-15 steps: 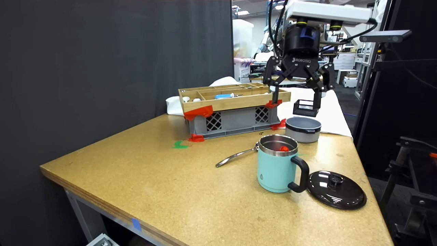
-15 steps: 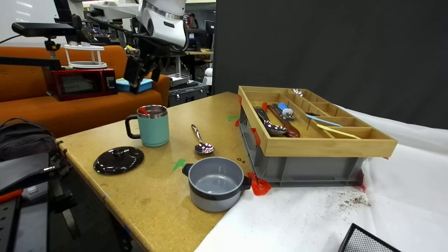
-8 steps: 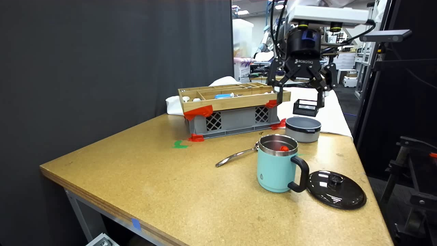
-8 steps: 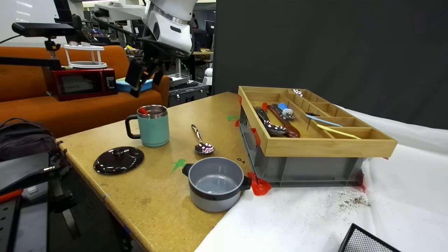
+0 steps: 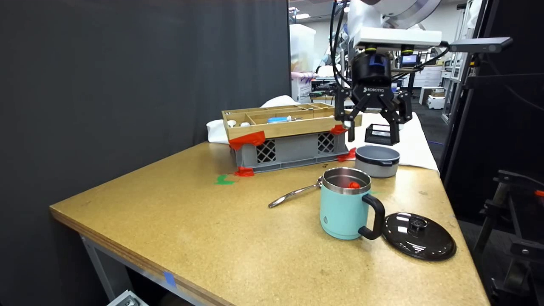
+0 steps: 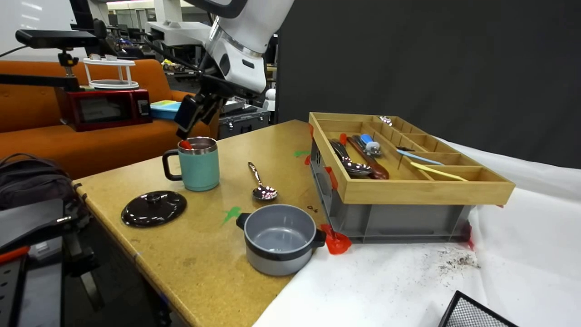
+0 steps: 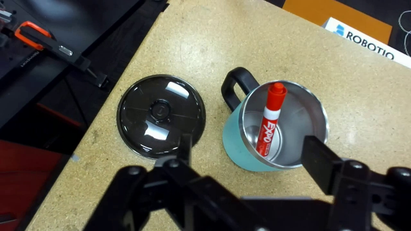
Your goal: Move the marker from the cup to the bowl and then put the spoon on the table in the cup
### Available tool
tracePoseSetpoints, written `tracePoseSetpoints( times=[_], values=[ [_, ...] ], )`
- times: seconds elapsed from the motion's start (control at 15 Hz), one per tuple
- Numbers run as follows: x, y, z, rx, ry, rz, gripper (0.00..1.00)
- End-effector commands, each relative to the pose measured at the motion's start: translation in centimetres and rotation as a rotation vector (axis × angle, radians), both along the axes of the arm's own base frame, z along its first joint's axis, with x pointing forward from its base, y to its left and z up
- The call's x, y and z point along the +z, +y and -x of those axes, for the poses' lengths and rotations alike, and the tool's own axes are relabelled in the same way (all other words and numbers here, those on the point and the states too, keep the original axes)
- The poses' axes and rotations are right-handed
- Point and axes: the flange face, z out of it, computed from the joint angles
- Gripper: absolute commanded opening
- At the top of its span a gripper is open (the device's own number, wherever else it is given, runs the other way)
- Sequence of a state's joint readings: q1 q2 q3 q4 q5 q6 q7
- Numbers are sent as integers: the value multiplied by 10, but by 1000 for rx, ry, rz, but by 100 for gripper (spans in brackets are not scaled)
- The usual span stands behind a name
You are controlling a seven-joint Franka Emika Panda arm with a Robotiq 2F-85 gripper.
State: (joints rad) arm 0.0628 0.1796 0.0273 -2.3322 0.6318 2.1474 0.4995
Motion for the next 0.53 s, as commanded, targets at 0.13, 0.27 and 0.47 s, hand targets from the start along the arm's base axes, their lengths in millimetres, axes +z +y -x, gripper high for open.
tracePoseSetpoints(
  times=[0.13, 0.27, 0.47],
  values=[
    [-19, 18, -19, 44, 52, -30, 77],
    [-25, 29, -23, 56, 62, -32, 73],
    [-34, 42, -28, 69, 76, -37, 72]
  ],
)
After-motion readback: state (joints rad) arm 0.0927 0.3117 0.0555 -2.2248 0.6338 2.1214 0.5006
